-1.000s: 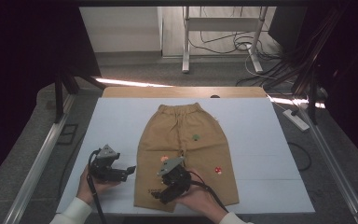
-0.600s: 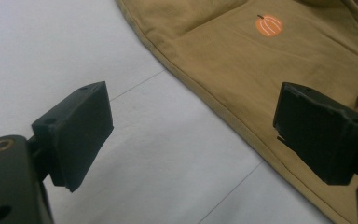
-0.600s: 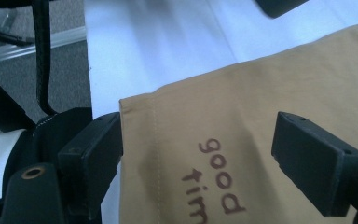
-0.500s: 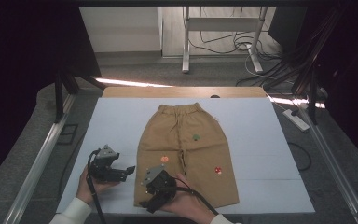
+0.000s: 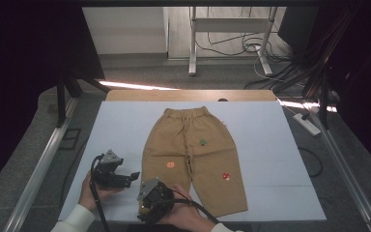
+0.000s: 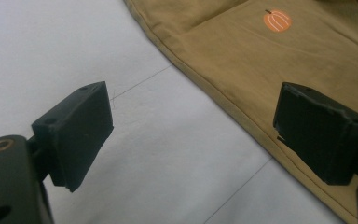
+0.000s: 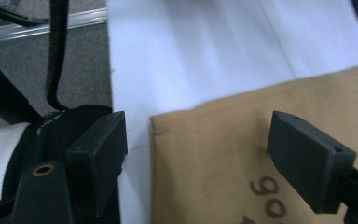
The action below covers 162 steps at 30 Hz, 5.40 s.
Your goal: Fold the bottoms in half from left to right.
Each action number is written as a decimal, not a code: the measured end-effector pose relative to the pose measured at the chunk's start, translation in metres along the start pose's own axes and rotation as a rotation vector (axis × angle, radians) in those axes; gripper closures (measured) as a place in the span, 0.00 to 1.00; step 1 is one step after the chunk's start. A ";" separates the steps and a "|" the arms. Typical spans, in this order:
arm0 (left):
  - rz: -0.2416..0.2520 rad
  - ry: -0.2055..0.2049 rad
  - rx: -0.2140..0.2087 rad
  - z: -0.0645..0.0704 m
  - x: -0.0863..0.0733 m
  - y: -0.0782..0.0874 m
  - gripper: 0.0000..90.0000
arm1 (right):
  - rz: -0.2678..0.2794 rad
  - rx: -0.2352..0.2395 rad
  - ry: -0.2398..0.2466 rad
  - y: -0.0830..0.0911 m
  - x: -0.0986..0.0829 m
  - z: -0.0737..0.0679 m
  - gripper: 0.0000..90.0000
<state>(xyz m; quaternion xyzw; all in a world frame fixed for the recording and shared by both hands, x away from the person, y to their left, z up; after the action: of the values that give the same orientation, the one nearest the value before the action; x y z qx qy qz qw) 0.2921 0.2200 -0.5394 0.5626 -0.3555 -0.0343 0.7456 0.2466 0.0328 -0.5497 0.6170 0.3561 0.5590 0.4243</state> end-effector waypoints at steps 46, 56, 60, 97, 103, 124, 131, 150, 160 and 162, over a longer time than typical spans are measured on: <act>0.059 -0.027 -0.057 -0.010 0.077 -0.011 0.14 | 0.067 -0.023 -0.041 0.031 -0.019 0.016 0.95; 0.050 -0.010 -0.063 -0.018 0.093 -0.023 0.14 | 0.059 -0.016 -0.046 0.030 -0.018 0.016 0.95; 0.033 0.015 -0.074 -0.024 0.098 -0.029 0.14 | 0.060 -0.014 -0.045 0.030 -0.018 0.016 0.95; -0.056 0.082 -0.054 -0.047 0.124 -0.069 0.15 | 0.054 -0.017 -0.038 0.028 -0.018 0.014 0.95; -0.072 0.082 -0.061 -0.048 0.122 -0.071 0.18 | 0.052 -0.017 -0.038 0.029 -0.018 0.015 0.95; -0.113 0.007 -0.061 -0.033 0.119 -0.076 0.68 | 0.052 -0.015 -0.038 0.030 -0.018 0.015 0.95; -0.104 0.000 -0.123 -0.035 0.119 -0.076 0.91 | 0.049 -0.009 -0.038 0.030 -0.019 0.015 0.95; 0.009 0.002 -0.194 -0.036 0.126 -0.046 0.94 | 0.073 -0.021 -0.037 0.040 -0.019 0.017 0.95; 0.041 0.017 -0.204 -0.042 0.127 -0.035 0.94 | 0.081 -0.027 -0.043 0.048 -0.019 0.019 0.95; 0.053 0.025 -0.210 -0.045 0.126 -0.033 0.94 | 0.088 -0.026 -0.049 0.048 -0.020 0.020 0.95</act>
<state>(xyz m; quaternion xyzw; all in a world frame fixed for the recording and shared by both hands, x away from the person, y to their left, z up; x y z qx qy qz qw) 0.4228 0.1876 -0.5108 0.4723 -0.3552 -0.0444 0.8055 0.2628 -0.0064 -0.5134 0.6400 0.3107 0.5665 0.4157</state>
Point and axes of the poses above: each handheld gripper's, and its own axes: y roughly backward along the jaws, x roughly out of its top, z roughly to its right, the point moved 2 cm from there along -y, roughly forward along the jaws, and after that the axes turned 15 degrees about -z, right-handed, at the moved point
